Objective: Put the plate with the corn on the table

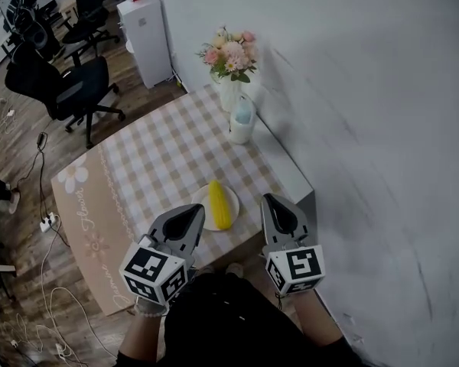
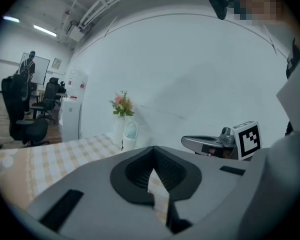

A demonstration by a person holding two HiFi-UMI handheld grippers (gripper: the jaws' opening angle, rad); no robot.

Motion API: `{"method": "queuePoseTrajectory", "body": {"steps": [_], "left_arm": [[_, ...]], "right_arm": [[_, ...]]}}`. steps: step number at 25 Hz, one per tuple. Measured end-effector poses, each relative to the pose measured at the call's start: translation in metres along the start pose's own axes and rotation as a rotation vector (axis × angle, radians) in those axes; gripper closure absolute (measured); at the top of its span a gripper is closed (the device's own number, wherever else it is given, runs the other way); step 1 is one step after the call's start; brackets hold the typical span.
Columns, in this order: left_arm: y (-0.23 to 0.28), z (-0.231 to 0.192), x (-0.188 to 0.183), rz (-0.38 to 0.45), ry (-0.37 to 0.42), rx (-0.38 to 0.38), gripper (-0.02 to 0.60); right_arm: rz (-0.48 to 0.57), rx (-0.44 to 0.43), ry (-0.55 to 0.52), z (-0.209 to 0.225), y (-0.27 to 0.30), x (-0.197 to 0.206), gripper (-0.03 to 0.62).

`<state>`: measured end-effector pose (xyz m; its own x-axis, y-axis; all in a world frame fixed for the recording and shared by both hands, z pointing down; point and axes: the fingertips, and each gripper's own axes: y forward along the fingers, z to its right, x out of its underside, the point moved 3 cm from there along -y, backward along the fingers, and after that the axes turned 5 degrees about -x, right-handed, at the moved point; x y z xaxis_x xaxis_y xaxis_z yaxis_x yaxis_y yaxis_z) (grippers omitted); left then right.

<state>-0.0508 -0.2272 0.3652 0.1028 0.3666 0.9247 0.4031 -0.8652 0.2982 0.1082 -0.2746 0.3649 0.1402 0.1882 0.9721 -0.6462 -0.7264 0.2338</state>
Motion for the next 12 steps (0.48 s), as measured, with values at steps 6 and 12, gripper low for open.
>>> {"method": "queuePoseTrajectory", "body": {"steps": [6, 12], "left_arm": [[-0.009, 0.004, -0.015, 0.037, -0.012, 0.003, 0.569], [-0.013, 0.003, -0.022, 0.075, 0.006, -0.003, 0.569]], "right_arm": [[0.052, -0.007, -0.069, -0.012, -0.016, -0.028, 0.551], [0.084, 0.003, -0.124, -0.018, -0.026, -0.042, 0.551]]}}
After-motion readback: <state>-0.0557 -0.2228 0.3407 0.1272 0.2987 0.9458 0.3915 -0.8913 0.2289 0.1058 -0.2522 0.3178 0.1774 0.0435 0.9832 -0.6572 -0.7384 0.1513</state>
